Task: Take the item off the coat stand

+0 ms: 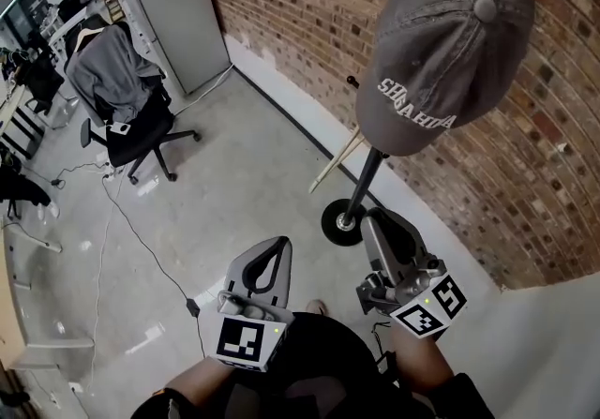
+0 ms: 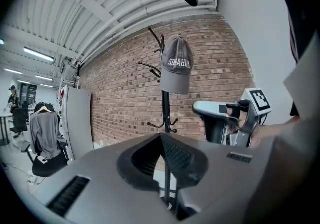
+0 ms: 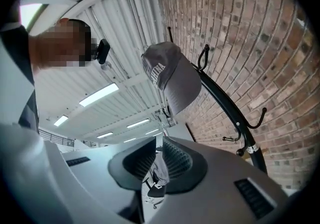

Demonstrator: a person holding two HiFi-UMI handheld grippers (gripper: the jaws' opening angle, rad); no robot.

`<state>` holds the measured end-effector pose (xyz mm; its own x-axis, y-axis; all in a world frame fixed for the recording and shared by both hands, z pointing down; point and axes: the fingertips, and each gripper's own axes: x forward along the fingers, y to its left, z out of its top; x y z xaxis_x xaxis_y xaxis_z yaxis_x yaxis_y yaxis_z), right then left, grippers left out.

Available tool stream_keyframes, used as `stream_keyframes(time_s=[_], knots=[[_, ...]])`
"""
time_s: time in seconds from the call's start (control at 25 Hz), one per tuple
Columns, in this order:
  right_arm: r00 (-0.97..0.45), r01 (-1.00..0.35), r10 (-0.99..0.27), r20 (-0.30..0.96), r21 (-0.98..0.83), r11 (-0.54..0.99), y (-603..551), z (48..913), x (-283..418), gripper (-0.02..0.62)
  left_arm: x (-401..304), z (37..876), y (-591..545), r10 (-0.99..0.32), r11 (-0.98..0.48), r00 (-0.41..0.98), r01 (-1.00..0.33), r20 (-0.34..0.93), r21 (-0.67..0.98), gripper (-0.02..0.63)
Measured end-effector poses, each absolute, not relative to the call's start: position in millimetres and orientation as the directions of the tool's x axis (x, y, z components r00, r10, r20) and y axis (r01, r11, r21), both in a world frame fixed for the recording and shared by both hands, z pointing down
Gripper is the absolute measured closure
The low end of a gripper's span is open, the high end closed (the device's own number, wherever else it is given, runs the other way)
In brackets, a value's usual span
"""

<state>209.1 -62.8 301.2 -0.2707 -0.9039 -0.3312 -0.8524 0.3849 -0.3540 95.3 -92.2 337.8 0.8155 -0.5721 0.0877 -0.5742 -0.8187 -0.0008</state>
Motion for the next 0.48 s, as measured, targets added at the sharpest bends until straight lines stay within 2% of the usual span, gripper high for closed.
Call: stream_keyframes(time_s=[0.04,0.12,0.48], knots=[[-0.282,-0.840,-0.894,-0.347,-0.361,0.405,-67,298,216,0.563,99,336,-94,-0.579,-0.814,0.811,-0.581,0.087,-0.005,0.574],[-0.309,-0.810,-0.873,-0.377,-0.378,0.449,-75,291,227,0.498,104,334,-96,-0.592,-0.805,0.801,-0.594,0.087,-0.012,0.574],[-0.366,-0.723,-0.787,-0.496,-0.380,0.576,-102,261,270,0.442,132,325,-101,-0.594,-0.804,0.800,-0.590,0.082,-0.065,0.574]])
